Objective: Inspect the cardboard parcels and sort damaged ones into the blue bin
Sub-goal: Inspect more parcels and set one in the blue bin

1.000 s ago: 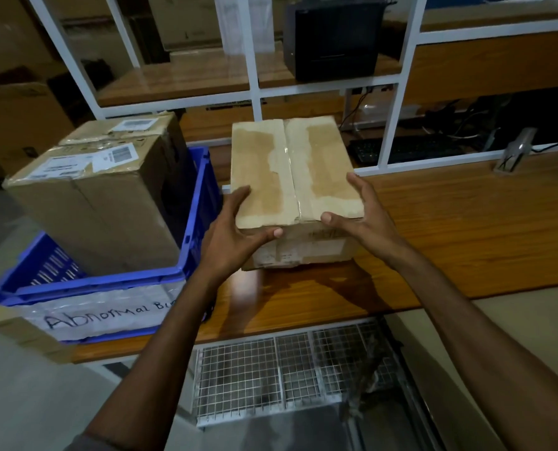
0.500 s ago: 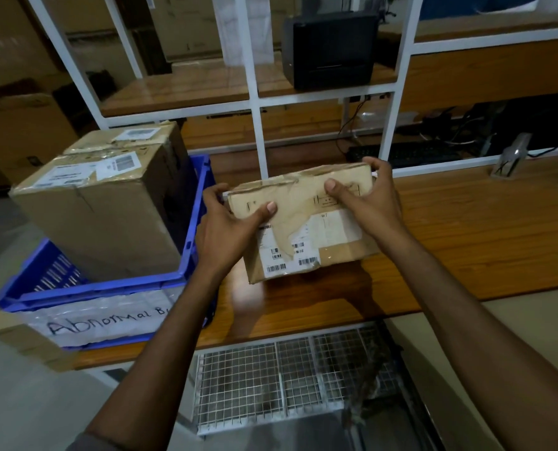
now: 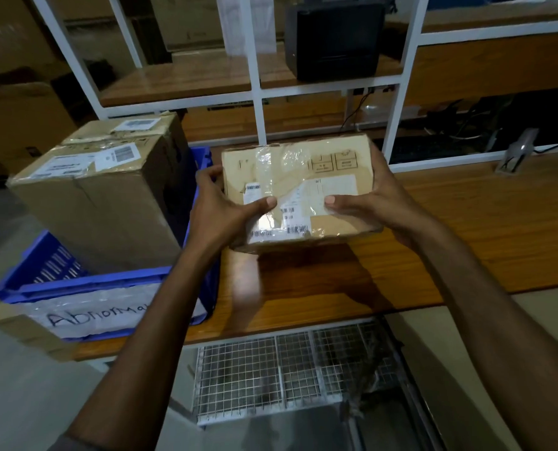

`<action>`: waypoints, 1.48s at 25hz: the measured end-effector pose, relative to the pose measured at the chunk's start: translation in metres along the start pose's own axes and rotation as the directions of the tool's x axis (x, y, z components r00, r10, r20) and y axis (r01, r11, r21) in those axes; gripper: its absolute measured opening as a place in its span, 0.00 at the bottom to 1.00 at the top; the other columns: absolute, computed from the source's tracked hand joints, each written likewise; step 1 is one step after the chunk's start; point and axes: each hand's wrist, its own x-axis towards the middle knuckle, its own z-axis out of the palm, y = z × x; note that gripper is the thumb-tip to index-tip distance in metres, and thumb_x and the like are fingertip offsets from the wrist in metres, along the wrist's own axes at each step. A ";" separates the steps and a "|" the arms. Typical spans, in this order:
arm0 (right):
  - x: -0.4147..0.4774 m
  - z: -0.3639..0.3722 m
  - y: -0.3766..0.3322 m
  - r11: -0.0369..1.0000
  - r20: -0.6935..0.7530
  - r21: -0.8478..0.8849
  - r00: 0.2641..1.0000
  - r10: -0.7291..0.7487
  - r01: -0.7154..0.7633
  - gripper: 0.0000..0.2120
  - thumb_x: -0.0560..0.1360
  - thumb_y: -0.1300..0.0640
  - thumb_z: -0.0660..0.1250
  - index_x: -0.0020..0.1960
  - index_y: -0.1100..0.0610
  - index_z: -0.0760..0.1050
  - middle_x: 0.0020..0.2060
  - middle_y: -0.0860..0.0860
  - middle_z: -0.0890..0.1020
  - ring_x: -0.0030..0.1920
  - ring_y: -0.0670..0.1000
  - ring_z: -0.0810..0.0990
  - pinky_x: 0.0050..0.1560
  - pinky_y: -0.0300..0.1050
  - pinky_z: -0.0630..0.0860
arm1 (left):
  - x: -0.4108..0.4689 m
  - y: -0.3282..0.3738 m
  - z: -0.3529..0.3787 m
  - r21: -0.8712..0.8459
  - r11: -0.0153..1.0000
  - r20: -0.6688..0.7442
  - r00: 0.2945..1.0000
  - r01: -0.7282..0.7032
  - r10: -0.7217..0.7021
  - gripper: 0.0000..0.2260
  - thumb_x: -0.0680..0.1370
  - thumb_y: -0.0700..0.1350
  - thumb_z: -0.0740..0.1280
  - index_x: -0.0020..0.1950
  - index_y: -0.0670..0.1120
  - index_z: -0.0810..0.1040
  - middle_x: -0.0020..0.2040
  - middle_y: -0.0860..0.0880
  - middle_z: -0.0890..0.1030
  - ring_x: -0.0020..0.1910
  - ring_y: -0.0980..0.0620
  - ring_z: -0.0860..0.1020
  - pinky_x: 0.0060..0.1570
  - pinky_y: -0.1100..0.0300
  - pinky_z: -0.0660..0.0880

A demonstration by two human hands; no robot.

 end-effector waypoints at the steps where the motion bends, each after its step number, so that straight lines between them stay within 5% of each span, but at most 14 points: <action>1: 0.000 -0.004 -0.002 1.000 0.030 -0.021 1.000 -0.005 0.006 0.57 0.64 0.52 0.85 0.82 0.39 0.54 0.68 0.42 0.78 0.65 0.45 0.79 0.61 0.51 0.80 | 0.000 0.001 -0.001 -0.022 1.000 0.006 1.000 0.004 -0.004 0.47 0.66 0.57 0.85 0.76 0.51 0.63 0.68 0.55 0.75 0.67 0.53 0.77 0.63 0.55 0.77; 5: 0.001 0.000 0.000 0.998 -0.170 0.016 0.984 0.057 -0.055 0.57 0.60 0.52 0.87 0.80 0.45 0.58 0.64 0.41 0.77 0.64 0.48 0.78 0.59 0.50 0.81 | 0.004 0.011 -0.012 -0.047 0.990 0.302 0.943 -0.134 0.142 0.50 0.67 0.48 0.84 0.78 0.60 0.55 0.68 0.65 0.71 0.66 0.68 0.75 0.62 0.65 0.77; 7: -0.001 0.009 0.006 0.993 -0.255 0.077 0.961 0.103 -0.086 0.52 0.61 0.54 0.87 0.77 0.48 0.61 0.62 0.43 0.77 0.63 0.49 0.78 0.60 0.53 0.82 | 0.007 0.012 -0.011 -0.033 0.984 0.335 0.926 -0.175 0.175 0.52 0.69 0.45 0.84 0.82 0.59 0.53 0.69 0.68 0.70 0.65 0.74 0.73 0.64 0.68 0.76; 13: 0.002 0.001 0.001 0.994 -0.022 0.028 0.995 -0.101 0.101 0.54 0.62 0.58 0.86 0.79 0.43 0.60 0.69 0.43 0.76 0.69 0.46 0.76 0.63 0.52 0.81 | 0.008 0.008 -0.007 -0.084 0.974 0.264 0.938 -0.208 0.223 0.50 0.72 0.51 0.83 0.84 0.56 0.54 0.76 0.59 0.71 0.72 0.63 0.73 0.68 0.58 0.77; 17: 0.006 0.000 -0.004 0.992 -0.015 -0.021 0.993 -0.121 0.121 0.58 0.62 0.59 0.86 0.81 0.41 0.56 0.72 0.42 0.73 0.71 0.46 0.73 0.68 0.58 0.78 | 0.000 0.011 -0.001 -0.051 0.985 0.216 0.961 -0.166 0.173 0.52 0.71 0.54 0.83 0.86 0.52 0.54 0.84 0.53 0.60 0.78 0.62 0.61 0.78 0.47 0.68; 20: 0.006 -0.003 -0.005 0.994 0.020 -0.041 0.995 -0.096 0.097 0.64 0.63 0.59 0.86 0.84 0.42 0.47 0.76 0.43 0.68 0.73 0.46 0.70 0.71 0.55 0.75 | 0.002 0.018 -0.007 -0.005 0.983 0.233 0.956 -0.182 0.179 0.50 0.71 0.52 0.82 0.86 0.50 0.58 0.80 0.70 0.58 0.71 0.74 0.60 0.75 0.59 0.69; 22: 0.007 -0.003 -0.008 0.996 0.011 -0.050 0.997 -0.070 0.071 0.66 0.62 0.58 0.86 0.85 0.45 0.45 0.77 0.43 0.65 0.74 0.46 0.68 0.71 0.50 0.73 | 0.008 0.021 -0.016 0.055 0.974 0.284 0.939 -0.219 0.195 0.50 0.69 0.56 0.83 0.84 0.50 0.61 0.75 0.75 0.56 0.73 0.71 0.59 0.74 0.60 0.69; 26: 0.004 0.000 -0.014 0.994 -0.080 -0.072 0.993 -0.083 0.077 0.57 0.63 0.53 0.86 0.83 0.48 0.57 0.71 0.42 0.68 0.68 0.45 0.70 0.64 0.41 0.76 | 0.013 0.018 -0.020 0.077 0.960 0.204 0.947 -0.269 0.249 0.48 0.64 0.68 0.80 0.80 0.50 0.71 0.80 0.56 0.65 0.78 0.54 0.68 0.67 0.55 0.79; 29: 0.006 -0.004 -0.020 0.988 -0.060 -0.108 0.991 -0.119 0.112 0.51 0.65 0.51 0.84 0.81 0.48 0.63 0.69 0.41 0.70 0.66 0.43 0.71 0.60 0.36 0.74 | 0.008 0.021 -0.019 0.065 0.973 0.099 0.971 -0.223 0.216 0.39 0.67 0.65 0.79 0.75 0.54 0.76 0.77 0.55 0.73 0.70 0.59 0.73 0.59 0.63 0.80; 37: 0.014 0.009 -0.007 0.992 -0.201 -0.111 0.976 -0.083 0.061 0.45 0.59 0.37 0.83 0.72 0.50 0.74 0.67 0.45 0.76 0.67 0.48 0.76 0.66 0.54 0.79 | 0.014 0.017 -0.006 0.121 0.987 -0.090 0.989 -0.103 0.114 0.30 0.67 0.74 0.75 0.64 0.61 0.82 0.62 0.61 0.82 0.60 0.61 0.80 0.58 0.51 0.83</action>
